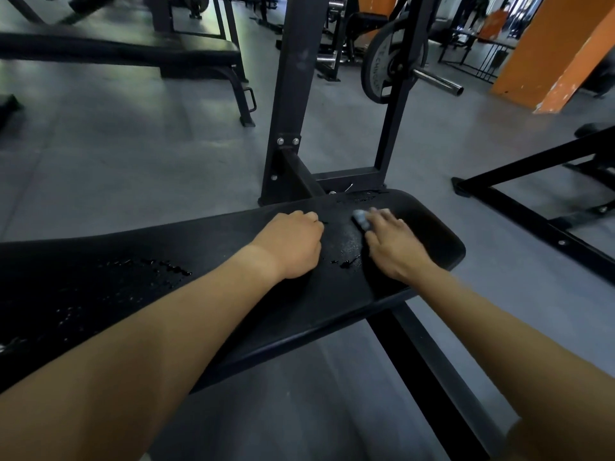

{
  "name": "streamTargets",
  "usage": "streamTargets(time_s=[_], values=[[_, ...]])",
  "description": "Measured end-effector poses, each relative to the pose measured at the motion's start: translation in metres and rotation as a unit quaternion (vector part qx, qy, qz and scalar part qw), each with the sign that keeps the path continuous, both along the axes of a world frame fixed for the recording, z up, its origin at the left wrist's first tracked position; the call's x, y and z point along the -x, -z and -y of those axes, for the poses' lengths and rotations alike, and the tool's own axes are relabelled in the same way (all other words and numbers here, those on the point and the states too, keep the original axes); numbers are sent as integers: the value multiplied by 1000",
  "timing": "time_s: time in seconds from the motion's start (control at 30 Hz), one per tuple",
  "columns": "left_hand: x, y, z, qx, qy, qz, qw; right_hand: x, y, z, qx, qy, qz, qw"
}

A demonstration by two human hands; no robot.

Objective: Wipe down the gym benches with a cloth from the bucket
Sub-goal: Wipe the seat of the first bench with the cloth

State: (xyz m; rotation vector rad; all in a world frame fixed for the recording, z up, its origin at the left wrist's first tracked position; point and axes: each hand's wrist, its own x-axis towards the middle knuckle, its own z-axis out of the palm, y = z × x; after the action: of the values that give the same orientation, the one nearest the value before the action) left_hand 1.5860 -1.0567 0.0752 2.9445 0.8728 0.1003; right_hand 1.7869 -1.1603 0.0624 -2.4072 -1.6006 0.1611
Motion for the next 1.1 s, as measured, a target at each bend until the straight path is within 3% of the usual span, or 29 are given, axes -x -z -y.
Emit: streamTargets(time_s=[0.13, 0.2, 0.4, 0.47, 0.67, 0.8, 1.03, 1.1], values=[[-6, -5, 4, -18, -6, -1, 1000, 15, -2, 3, 11, -118, 0, 993], [-9, -5, 7, -27, -11, -4, 1000, 4, -3, 5, 21, -129, -12, 991], [-13, 0, 15, -42, -22, -3, 999, -51, -8, 4, -1, 71, -7, 997], [-9, 1, 16, -42, -28, -4, 999, -45, -6, -1, 8, 84, -1, 996], [-27, 0, 17, -57, -38, 16, 997, -12, 0, 10, 21, -79, 3, 997], [-43, 6, 20, -58, -20, 42, 997, -22, 1, 26, 12, -119, 8, 993], [-54, 13, 21, -46, -26, 49, 997, -82, 0, 39, -12, 83, 3, 996], [-55, 13, 19, -45, -39, 43, 997, -65, -1, 37, -12, 74, 14, 997]])
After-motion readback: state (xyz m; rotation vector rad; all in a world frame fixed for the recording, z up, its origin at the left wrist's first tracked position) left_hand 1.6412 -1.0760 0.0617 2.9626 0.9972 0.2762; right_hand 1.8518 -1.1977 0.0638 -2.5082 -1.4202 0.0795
